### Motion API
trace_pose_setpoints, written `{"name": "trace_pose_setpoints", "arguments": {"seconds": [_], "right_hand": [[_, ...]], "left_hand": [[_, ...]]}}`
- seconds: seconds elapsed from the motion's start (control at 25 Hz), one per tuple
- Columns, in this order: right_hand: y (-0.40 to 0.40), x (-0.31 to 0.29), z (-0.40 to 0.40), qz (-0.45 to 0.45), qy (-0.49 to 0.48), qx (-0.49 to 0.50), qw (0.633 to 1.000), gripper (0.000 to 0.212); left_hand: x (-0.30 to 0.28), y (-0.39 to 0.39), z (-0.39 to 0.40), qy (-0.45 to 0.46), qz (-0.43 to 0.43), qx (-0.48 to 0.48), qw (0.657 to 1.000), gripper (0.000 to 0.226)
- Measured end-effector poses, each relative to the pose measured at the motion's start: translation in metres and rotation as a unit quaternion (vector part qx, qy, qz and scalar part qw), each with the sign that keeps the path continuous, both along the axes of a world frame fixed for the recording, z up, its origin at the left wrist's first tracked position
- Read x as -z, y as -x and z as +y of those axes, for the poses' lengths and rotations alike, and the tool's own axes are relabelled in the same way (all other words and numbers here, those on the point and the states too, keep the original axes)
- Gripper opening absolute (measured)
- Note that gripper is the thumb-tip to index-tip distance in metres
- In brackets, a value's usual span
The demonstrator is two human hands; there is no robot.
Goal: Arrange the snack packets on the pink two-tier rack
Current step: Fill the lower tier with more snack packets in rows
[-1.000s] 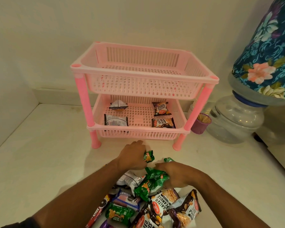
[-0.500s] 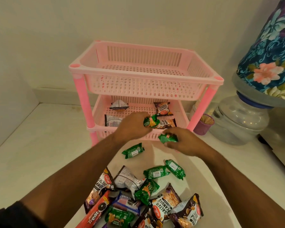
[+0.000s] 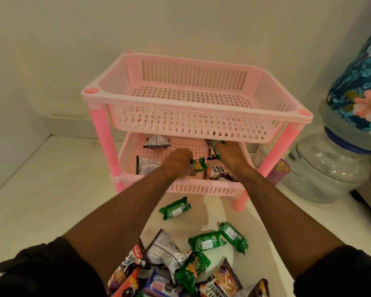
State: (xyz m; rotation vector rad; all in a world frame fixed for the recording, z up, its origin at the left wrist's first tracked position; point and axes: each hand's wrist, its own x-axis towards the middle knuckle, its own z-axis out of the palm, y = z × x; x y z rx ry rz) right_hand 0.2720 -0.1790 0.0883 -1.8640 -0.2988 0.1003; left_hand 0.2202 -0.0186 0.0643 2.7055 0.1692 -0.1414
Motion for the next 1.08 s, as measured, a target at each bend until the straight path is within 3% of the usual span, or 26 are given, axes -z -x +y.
{"name": "trace_pose_setpoints", "arguments": {"seconds": [0.12, 0.24, 0.48, 0.68, 1.08], "right_hand": [[-0.023, 0.014, 0.017, 0.010, 0.138, -0.041, 0.989, 0.012], [-0.040, 0.034, 0.028, -0.032, 0.303, -0.075, 0.949, 0.023], [-0.055, 0.057, 0.050, -0.096, 0.382, -0.174, 0.903, 0.043], [-0.066, 0.070, 0.057, -0.111, 0.415, -0.223, 0.875, 0.044], [-0.069, 0.068, 0.054, -0.077, 0.410, -0.222, 0.881, 0.063]], "left_hand": [[0.012, -0.008, -0.003, 0.017, 0.033, -0.005, 0.999, 0.040], [0.017, -0.015, -0.004, -0.008, 0.056, 0.010, 0.998, 0.041], [0.021, -0.027, 0.000, -0.037, 0.085, 0.032, 0.995, 0.032], [0.026, -0.029, 0.003, -0.046, 0.093, 0.021, 0.994, 0.028], [0.023, -0.027, 0.013, -0.008, 0.083, 0.013, 0.996, 0.040]]}}
